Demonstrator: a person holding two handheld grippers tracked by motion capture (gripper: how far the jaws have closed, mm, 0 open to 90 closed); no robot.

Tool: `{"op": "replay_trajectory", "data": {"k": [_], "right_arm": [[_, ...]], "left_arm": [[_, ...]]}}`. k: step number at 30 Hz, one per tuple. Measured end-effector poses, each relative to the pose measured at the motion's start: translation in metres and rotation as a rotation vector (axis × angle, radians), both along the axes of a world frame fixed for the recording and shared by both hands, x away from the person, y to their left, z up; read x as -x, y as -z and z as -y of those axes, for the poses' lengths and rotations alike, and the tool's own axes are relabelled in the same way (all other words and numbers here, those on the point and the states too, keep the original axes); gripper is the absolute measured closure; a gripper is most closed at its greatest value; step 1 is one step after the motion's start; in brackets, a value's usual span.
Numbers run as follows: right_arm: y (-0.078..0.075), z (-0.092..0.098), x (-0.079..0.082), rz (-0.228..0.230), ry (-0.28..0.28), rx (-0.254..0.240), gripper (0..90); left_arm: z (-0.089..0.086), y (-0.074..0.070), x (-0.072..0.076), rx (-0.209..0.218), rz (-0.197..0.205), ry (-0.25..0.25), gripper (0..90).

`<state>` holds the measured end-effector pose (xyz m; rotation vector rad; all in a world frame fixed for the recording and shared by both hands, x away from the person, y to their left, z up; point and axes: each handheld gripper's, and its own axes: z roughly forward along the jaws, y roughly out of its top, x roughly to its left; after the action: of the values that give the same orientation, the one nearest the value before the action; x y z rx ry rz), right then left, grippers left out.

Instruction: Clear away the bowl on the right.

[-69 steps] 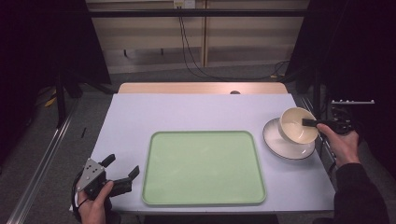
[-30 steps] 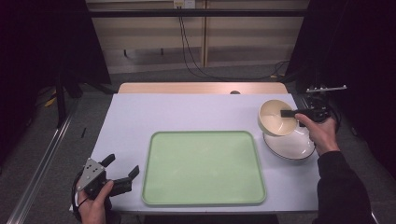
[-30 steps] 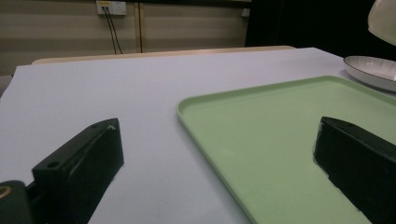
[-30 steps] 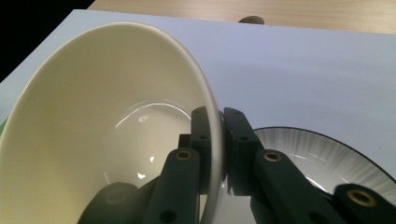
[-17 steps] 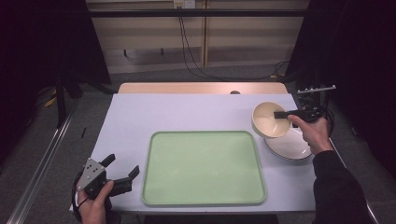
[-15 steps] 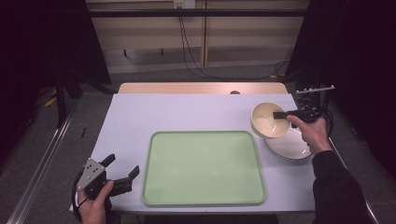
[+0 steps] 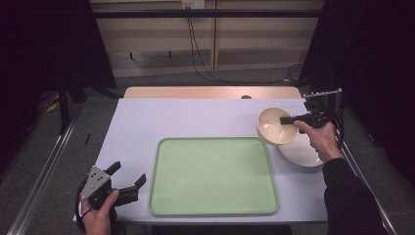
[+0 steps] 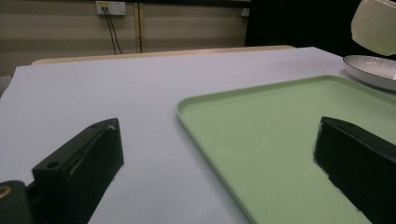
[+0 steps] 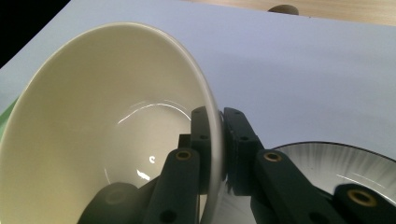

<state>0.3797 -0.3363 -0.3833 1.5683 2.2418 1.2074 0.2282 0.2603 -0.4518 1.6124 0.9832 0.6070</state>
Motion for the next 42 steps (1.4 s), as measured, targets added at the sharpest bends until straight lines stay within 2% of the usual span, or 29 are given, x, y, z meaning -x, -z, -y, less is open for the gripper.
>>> {"op": "replay_trajectory", "data": {"k": [5, 6, 14, 32, 42], "right_arm": [[0.002, -0.009, -0.002, 0.004, -0.031, -0.007, 83.9], [0.002, -0.013, -0.003, 0.003, -0.042, 0.006, 83.9], [0.003, -0.027, -0.006, -0.005, -0.069, 0.01, 83.9], [0.015, -0.044, -0.014, -0.051, -0.099, 0.028, 83.9], [0.025, -0.055, -0.017, -0.078, -0.11, 0.054, 83.9]], "left_arm": [[0.0, 0.0, 0.0, 0.001, 0.0, 0.0, 1.6], [0.0, 0.0, 0.0, 0.001, -0.001, 0.001, 1.6], [0.0, 0.0, 0.0, 0.003, 0.0, 0.003, 1.6], [0.0, 0.0, 0.0, -0.006, 0.001, -0.002, 1.6], [0.0, 0.0, 0.0, -0.003, 0.001, 0.005, 1.6]]}}
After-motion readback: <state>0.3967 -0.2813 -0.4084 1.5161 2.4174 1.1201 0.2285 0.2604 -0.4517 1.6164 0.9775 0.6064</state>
